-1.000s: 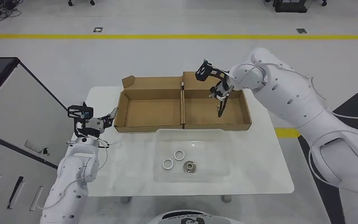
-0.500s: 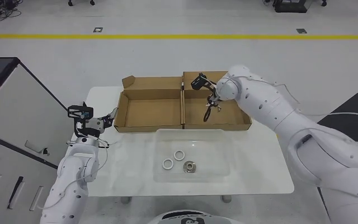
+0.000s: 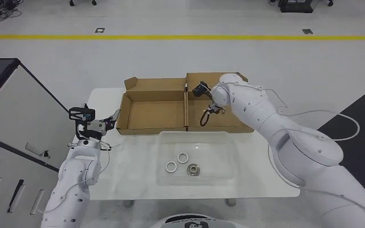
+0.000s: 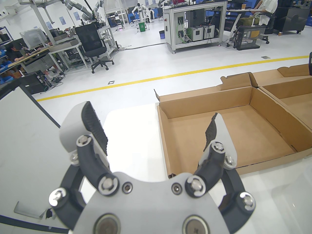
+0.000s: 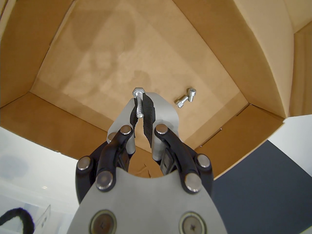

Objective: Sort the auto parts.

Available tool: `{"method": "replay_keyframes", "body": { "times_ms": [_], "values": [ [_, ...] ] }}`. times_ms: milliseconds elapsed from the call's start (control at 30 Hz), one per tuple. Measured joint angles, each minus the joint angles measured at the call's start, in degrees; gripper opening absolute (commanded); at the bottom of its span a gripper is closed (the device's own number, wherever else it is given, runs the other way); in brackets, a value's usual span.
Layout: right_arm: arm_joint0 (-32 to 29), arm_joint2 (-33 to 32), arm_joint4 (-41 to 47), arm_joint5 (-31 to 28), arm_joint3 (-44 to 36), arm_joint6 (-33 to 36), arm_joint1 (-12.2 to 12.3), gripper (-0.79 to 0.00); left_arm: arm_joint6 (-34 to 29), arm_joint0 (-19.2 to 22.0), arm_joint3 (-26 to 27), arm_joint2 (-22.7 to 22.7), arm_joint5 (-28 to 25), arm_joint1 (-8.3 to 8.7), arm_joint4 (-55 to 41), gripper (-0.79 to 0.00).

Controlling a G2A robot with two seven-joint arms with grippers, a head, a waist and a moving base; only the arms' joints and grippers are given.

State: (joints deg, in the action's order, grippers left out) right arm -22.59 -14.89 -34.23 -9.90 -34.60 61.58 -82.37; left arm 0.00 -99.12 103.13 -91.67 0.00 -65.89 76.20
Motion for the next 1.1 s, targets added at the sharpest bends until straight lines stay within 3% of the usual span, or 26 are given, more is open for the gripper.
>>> {"method": "replay_keyframes", "body": {
  "times_ms": [500, 700, 1100],
  "values": [
    [0.40, 0.33, -1.13, -1.79, 11.83, -1.26, -6.70, -0.785, 0.00, 0.00, 0.00, 0.00, 0.00, 0.00, 0.00, 0.000],
    [0.46, -0.05, -1.39, -2.57, 14.85, -1.92, -8.28, -0.489, 0.00, 0.00, 0.00, 0.00, 0.00, 0.00, 0.00, 0.000],
    [2.24, -2.45, 0.17, -5.07, 18.80, -4.27, -9.57, -0.409, 0.00, 0.00, 0.00, 0.00, 0.00, 0.00, 0.00, 0.000]
  ]
}}
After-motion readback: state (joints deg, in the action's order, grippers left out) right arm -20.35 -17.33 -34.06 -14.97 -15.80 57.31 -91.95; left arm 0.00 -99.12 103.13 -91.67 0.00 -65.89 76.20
